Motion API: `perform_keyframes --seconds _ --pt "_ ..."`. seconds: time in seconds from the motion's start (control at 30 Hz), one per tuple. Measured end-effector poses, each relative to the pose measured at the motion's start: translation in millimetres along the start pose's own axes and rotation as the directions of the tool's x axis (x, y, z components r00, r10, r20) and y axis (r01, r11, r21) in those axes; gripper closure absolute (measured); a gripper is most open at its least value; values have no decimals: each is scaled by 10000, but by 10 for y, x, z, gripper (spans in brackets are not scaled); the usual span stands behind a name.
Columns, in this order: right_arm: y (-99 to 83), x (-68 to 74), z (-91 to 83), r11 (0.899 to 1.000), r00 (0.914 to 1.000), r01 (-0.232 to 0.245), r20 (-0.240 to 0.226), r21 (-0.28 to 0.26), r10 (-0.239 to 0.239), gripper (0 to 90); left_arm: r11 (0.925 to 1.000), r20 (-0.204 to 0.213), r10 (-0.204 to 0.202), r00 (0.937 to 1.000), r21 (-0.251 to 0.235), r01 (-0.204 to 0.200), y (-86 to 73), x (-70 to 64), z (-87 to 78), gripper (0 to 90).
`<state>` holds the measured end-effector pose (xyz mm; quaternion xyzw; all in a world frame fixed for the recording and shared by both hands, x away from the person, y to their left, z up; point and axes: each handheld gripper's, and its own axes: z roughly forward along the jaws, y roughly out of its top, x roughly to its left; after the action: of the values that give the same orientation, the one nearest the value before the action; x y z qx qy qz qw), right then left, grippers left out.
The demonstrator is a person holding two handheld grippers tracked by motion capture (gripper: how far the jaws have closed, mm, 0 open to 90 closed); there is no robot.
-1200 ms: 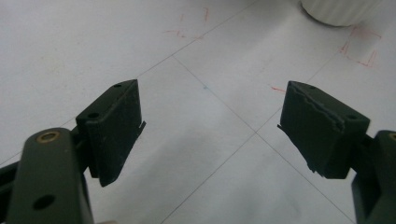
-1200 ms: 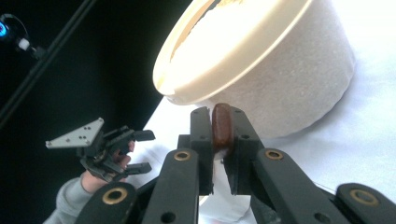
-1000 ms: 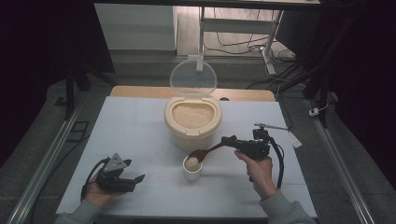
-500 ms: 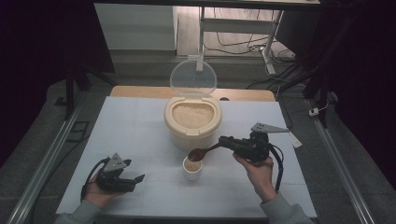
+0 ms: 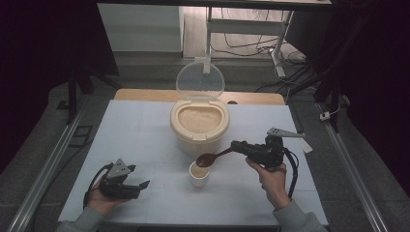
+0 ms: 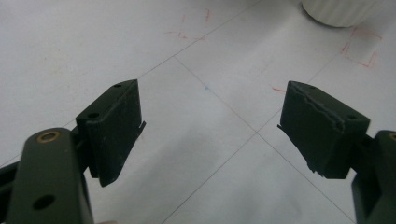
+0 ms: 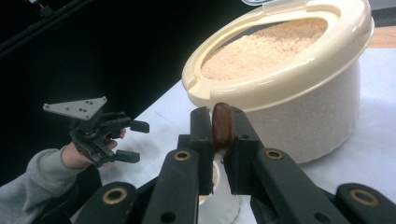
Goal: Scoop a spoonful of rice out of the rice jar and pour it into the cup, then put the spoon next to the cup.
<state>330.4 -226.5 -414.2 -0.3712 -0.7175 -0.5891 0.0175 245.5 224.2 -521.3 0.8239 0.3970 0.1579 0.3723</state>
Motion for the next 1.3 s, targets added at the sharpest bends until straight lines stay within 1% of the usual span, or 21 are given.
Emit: perform_keyframes --seconds 0.17,0.23,0.4,0.53,0.63,0.73,0.83,0.9,1.07,1.2,1.27,1.3 --pt "4 -29 -31 9998 9998 -188 -67 -26 187 823 10000 4 -7 10000 -7 7 0 -4 0 204" --pt "10 -34 -53 9998 9998 -184 -108 -32 184 823 10000 -4 -13 10000 -3 13 -3 -2 -2 204" --pt "59 -41 -187 9999 9998 -160 -127 -40 159 823 10000 12 -23 10000 -43 23 5 -4 -1 204" --pt "115 -56 -367 9997 9999 -73 -146 218 76 823 10000 24 -7 10000 22 7 1 3 8 204" --pt "123 -83 -462 9985 9997 -162 -163 526 171 823 10000 18 -2 10000 -19 2 9 -6 6 204" --pt "103 -91 -483 9935 9995 -156 -261 1129 187 823 10000 39 16 10000 19 -16 15 -10 16 204" --pt "71 -98 -445 9819 9988 -104 -448 1892 193 823 10000 48 50 10000 49 -50 18 -12 26 203" --pt "46 -98 -398 9710 9983 -72 -542 2389 207 823 10000 40 41 10000 44 -41 19 -10 26 204" --pt "-13 -72 -239 9374 9970 199 -768 3476 73 823 10000 43 17 10000 53 -17 14 -5 24 203" --pt "-49 -49 -121 9181 9961 430 -876 3940 -91 822 10000 43 5 10000 38 -5 13 -4 21 203" --pt "-61 -44 -74 9098 9959 446 -896 4127 -82 822 10000 36 0 10000 34 0 12 -3 20 203" --pt "-69 -45 -51 9074 9960 481 -891 4176 -118 822 10000 37 8 10000 39 -8 12 -4 20 203"
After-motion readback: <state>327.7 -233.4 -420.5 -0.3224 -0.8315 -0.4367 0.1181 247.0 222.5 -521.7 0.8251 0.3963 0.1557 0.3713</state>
